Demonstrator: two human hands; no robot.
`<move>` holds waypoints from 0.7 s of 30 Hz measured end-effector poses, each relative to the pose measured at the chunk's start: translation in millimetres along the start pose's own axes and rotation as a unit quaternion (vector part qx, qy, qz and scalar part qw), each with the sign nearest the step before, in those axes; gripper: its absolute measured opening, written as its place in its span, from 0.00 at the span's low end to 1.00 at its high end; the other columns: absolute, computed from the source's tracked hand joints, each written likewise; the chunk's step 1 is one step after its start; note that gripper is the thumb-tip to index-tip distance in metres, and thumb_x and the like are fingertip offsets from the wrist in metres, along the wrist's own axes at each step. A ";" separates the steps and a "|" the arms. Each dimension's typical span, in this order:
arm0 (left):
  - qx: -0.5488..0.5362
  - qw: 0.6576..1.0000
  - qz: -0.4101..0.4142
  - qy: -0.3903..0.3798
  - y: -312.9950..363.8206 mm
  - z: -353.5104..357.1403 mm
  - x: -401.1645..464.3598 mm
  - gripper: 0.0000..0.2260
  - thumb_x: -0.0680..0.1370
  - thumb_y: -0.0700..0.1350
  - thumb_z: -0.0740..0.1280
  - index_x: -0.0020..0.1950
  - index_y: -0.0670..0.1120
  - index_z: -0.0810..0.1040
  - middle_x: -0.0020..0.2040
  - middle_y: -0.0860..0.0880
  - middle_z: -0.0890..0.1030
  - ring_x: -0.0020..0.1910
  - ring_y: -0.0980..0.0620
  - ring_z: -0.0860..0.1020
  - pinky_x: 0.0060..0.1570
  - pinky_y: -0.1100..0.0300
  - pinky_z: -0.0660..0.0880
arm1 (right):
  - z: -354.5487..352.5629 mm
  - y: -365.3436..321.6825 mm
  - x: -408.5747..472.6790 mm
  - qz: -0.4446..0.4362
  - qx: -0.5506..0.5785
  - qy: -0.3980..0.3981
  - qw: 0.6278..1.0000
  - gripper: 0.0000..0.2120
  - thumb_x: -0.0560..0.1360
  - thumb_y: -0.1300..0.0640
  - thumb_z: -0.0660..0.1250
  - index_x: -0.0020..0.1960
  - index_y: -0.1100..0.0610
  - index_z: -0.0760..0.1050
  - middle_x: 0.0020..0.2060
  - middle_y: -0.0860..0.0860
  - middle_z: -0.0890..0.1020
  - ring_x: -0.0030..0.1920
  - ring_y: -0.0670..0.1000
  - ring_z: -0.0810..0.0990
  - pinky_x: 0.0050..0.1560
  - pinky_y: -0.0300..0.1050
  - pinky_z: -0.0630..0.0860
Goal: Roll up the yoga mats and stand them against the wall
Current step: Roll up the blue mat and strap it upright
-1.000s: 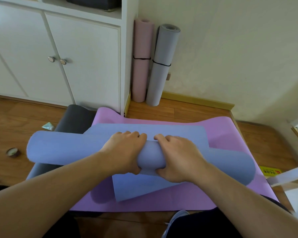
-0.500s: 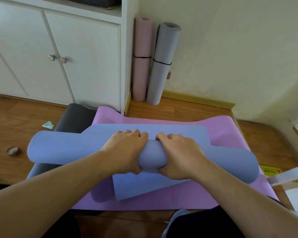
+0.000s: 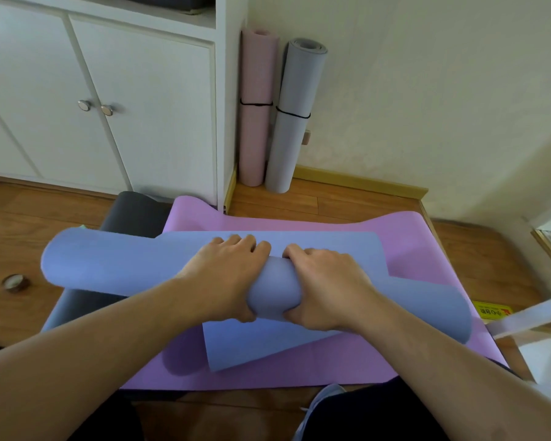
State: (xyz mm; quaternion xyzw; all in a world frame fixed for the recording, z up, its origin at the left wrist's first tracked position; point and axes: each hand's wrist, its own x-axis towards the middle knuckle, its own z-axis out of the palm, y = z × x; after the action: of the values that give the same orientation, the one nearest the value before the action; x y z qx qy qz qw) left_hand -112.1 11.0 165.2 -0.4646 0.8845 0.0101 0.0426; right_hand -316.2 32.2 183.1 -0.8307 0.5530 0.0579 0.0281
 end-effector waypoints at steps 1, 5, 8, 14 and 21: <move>0.000 1.000 -0.002 0.005 0.8 0.0 0.6 0.35 0.68 0.65 0.76 0.67 0.53 0.67 0.60 0.53 0.75 0.56 0.50 0.76 0.56 0.52 0.76 | 0.7 -0.1 0.0 0.002 0.004 -0.002 1.000 0.33 0.66 0.37 0.75 0.64 0.48 0.65 0.53 0.49 0.80 0.51 0.57 0.81 0.45 0.52 0.77; -0.046 0.998 -0.030 -0.021 -5.7 -6.6 0.8 0.30 0.67 0.65 0.76 0.61 0.54 0.70 0.53 0.55 0.77 0.49 0.52 0.77 0.50 0.54 0.78 | 1.6 -3.8 -2.4 -0.019 -0.049 0.014 0.999 0.50 0.64 0.35 0.79 0.76 0.51 0.59 0.63 0.51 0.74 0.62 0.57 0.76 0.61 0.54 0.74; -0.074 0.996 -0.040 -0.040 -11.9 -8.0 -0.3 0.30 0.64 0.68 0.76 0.60 0.57 0.70 0.49 0.56 0.78 0.47 0.54 0.78 0.49 0.52 0.80 | 1.3 -6.8 -0.9 -0.007 -0.078 -0.011 0.997 0.51 0.63 0.34 0.82 0.73 0.53 0.60 0.62 0.52 0.74 0.62 0.57 0.75 0.57 0.53 0.72; -0.049 0.998 -0.009 -0.030 -2.4 1.2 -2.0 0.36 0.66 0.66 0.76 0.67 0.55 0.66 0.56 0.55 0.76 0.52 0.51 0.77 0.54 0.53 0.77 | -2.2 -3.3 -1.6 -0.015 -0.054 0.003 0.998 0.31 0.69 0.39 0.76 0.60 0.52 0.64 0.50 0.50 0.79 0.49 0.57 0.79 0.41 0.50 0.67; -0.038 0.999 -0.020 0.008 1.6 -0.5 1.3 0.33 0.68 0.63 0.77 0.63 0.52 0.66 0.56 0.53 0.76 0.50 0.52 0.76 0.48 0.55 0.77 | -3.2 -1.3 -3.2 -0.019 -0.039 0.000 0.999 0.36 0.67 0.39 0.76 0.67 0.51 0.64 0.56 0.50 0.77 0.55 0.56 0.79 0.51 0.52 0.75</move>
State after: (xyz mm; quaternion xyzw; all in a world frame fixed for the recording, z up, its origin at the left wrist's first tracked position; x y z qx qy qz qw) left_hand -114.2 10.8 165.6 -0.4839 0.8741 0.0388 0.0183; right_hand -316.0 35.3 186.7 -0.8414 0.5346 0.0789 -0.0027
